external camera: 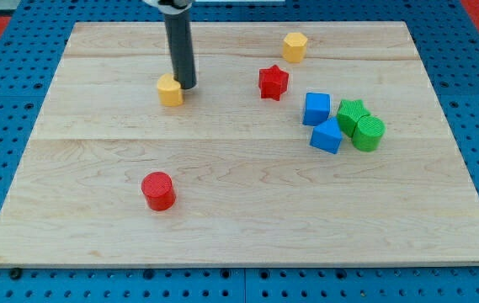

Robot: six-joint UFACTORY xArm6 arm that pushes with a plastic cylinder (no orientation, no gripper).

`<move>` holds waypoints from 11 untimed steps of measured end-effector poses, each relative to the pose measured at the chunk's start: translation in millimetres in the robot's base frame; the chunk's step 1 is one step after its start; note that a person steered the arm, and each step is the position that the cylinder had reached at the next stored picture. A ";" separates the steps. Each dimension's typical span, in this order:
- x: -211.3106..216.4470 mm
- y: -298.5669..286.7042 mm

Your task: Push the yellow heart downwards

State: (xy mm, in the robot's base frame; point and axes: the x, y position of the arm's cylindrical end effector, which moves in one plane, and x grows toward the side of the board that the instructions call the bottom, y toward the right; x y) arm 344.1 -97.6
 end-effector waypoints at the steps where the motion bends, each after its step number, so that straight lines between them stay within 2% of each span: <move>1: 1.0 -35.8; 2: 5.1 -41.4; 4: 9.7 -94.2; 5: 28.5 -84.8; 7: 23.6 -36.2; 8: -1.9 -26.3; 10: 34.1 -23.5; 11: 37.7 -23.3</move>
